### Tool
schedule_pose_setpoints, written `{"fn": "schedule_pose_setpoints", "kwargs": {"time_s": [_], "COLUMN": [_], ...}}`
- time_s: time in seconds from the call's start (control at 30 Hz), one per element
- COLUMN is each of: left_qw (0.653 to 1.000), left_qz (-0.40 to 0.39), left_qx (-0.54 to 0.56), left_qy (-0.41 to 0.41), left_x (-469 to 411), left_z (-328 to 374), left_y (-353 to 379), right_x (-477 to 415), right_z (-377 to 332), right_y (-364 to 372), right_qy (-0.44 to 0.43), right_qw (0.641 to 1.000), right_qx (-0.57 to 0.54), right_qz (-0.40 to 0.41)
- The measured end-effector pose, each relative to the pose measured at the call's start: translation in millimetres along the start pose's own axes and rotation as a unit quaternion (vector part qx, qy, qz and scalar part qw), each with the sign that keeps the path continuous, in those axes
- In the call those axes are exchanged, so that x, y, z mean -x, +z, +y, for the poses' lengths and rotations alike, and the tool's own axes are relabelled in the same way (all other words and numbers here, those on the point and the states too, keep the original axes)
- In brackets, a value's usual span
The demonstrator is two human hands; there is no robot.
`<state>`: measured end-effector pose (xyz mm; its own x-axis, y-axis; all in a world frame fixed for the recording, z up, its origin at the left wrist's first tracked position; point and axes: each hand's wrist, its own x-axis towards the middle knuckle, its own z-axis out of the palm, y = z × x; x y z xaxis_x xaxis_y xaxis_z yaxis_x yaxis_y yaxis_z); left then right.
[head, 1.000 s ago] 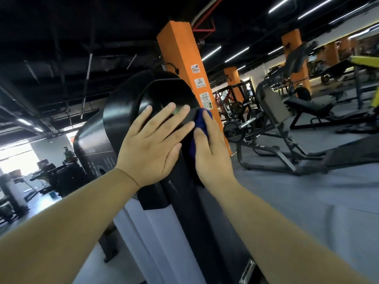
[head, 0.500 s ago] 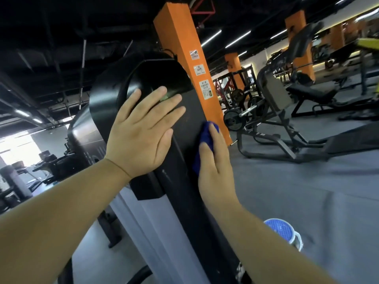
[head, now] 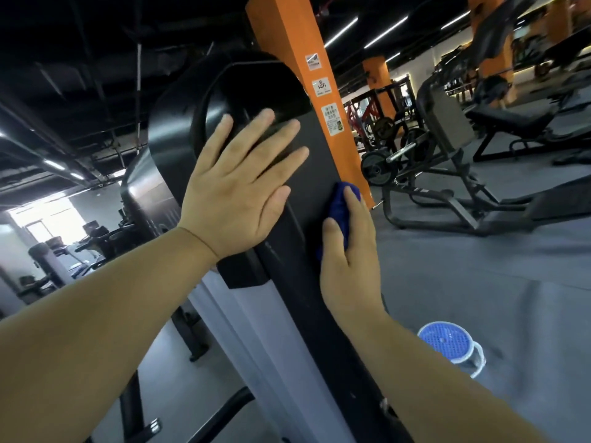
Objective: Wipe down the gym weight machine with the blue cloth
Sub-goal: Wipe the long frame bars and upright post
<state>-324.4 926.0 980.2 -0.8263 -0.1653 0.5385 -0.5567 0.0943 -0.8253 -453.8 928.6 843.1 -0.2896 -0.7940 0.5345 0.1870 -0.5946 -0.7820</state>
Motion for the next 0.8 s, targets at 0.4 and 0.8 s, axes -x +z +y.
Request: {"fn": "schedule_pose_setpoints", "kwargs": {"time_s": [0.4,0.8], "left_qw": [0.996,0.991], "left_qz": [0.001,-0.014], "left_qx": [-0.022,-0.032], "left_qy": [0.081,0.131], "left_x": [4,9], "left_z": [3,12], "left_y": [2,5], "right_x": [47,90], "right_z": [59,113], "right_y": [-17,-39], "right_qy": [0.145,0.206], "right_qw": [0.986,0.971], "right_qx": [-0.033,-0.057], "right_qz": [0.078,0.112]}}
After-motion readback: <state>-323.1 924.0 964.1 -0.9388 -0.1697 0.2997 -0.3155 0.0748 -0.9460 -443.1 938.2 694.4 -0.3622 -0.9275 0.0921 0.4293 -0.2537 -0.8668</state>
